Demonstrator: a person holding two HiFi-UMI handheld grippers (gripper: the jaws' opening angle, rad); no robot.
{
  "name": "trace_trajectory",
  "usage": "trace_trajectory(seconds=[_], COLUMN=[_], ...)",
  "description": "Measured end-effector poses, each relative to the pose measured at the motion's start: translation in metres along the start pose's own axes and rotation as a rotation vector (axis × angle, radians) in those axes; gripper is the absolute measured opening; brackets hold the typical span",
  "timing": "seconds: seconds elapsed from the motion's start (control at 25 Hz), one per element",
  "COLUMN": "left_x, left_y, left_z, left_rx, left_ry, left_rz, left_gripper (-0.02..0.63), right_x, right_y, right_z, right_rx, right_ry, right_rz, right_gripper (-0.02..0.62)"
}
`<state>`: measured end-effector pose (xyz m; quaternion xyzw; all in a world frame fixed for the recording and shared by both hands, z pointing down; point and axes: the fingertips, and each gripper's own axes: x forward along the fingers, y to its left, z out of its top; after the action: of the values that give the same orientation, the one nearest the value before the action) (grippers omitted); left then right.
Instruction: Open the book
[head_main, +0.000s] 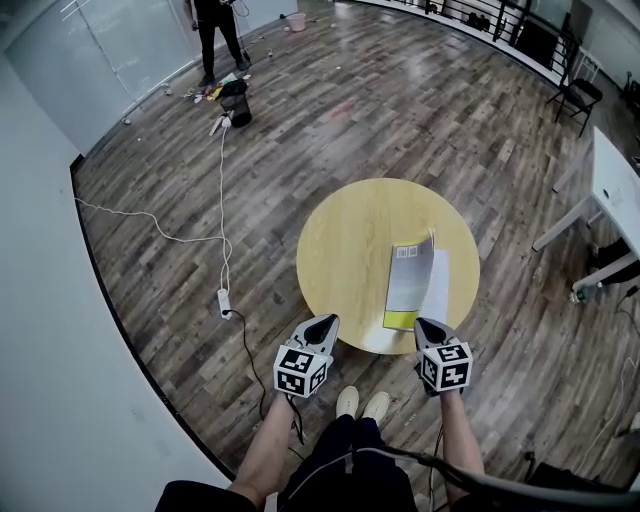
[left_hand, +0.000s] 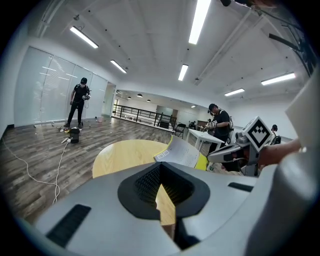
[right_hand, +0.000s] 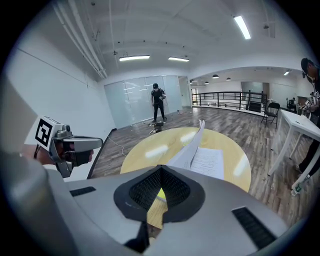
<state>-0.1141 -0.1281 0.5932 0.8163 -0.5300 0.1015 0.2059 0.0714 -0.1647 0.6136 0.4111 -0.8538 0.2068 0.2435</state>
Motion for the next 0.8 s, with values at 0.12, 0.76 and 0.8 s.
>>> trace_trajectory(seconds=[0.12, 0.76, 0.8], left_x=[-0.011, -0.049, -0.051], left_y=[0.007, 0.035, 0.037], left_z=[0.000, -0.006, -0.006], left_rx=[-0.009, -0.048, -0.050], left_ry=[-0.011, -0.046, -0.049], left_rz=[0.021, 0.094, 0.096], left_gripper=[-0.002, -0.002, -0.002], right_x=[0.003, 0.019, 0.020], right_y=[0.013, 0.059, 0.063], right_z=[0.005, 0.019, 0.020], right_rx=[-0.020, -0.083, -0.086], right_ry=[-0.001, -0.001, 0.000], right_rz=[0.021, 0.093, 0.098], right_gripper=[0.005, 0.005, 0.005])
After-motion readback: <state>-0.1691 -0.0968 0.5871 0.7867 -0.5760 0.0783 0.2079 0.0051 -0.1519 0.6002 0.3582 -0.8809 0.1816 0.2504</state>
